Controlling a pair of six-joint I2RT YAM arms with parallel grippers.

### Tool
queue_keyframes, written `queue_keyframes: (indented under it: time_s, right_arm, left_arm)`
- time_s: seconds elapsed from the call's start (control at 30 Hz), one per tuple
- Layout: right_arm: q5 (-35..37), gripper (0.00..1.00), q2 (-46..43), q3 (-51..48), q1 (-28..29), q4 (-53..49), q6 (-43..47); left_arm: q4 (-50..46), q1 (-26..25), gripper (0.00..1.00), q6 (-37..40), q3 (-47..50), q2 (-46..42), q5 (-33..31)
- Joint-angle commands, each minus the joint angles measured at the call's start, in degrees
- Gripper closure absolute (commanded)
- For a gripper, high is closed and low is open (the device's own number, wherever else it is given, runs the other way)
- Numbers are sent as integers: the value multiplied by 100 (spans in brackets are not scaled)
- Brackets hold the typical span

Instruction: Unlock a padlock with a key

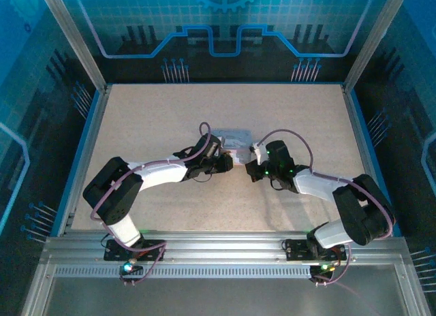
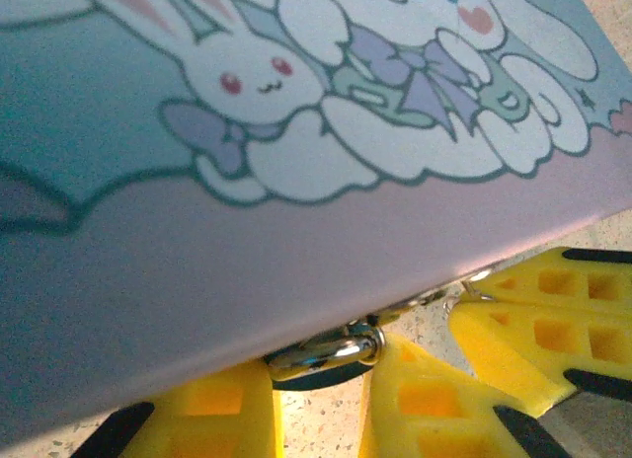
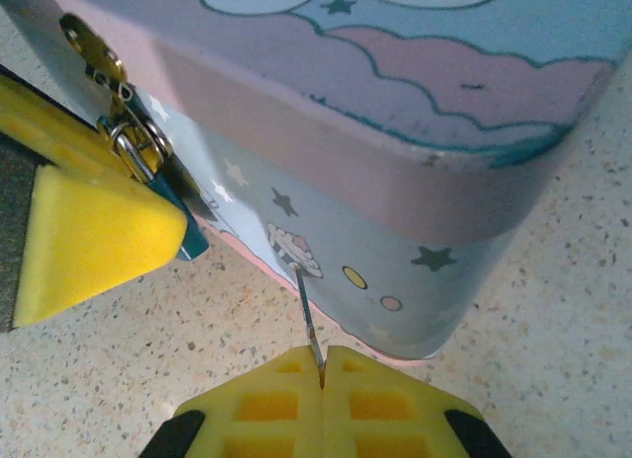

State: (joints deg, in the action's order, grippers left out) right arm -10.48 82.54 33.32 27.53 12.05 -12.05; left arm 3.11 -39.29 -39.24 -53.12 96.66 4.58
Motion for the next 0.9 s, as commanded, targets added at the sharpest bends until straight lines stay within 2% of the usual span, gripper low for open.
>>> queue_keyframes:
  time_s: [0.0, 0.37, 0.47, 0.87]
  right_arm:
    - [-193, 100, 6, 123, -57, 136, 184]
    - [256, 100, -522, -788, 475, 921, -121]
    - [440, 100, -421, -903, 688, 1182, -203]
    - [398, 100, 249, -788, 797, 2004, -437]
  left_arm:
    - [107, -43, 81, -147, -227, -271, 70]
    - [232, -39, 79, -670, -245, -279, 66]
    - [290, -42, 79, -864, -247, -287, 43]
    - [365, -42, 79, -1085, -183, -340, 8]
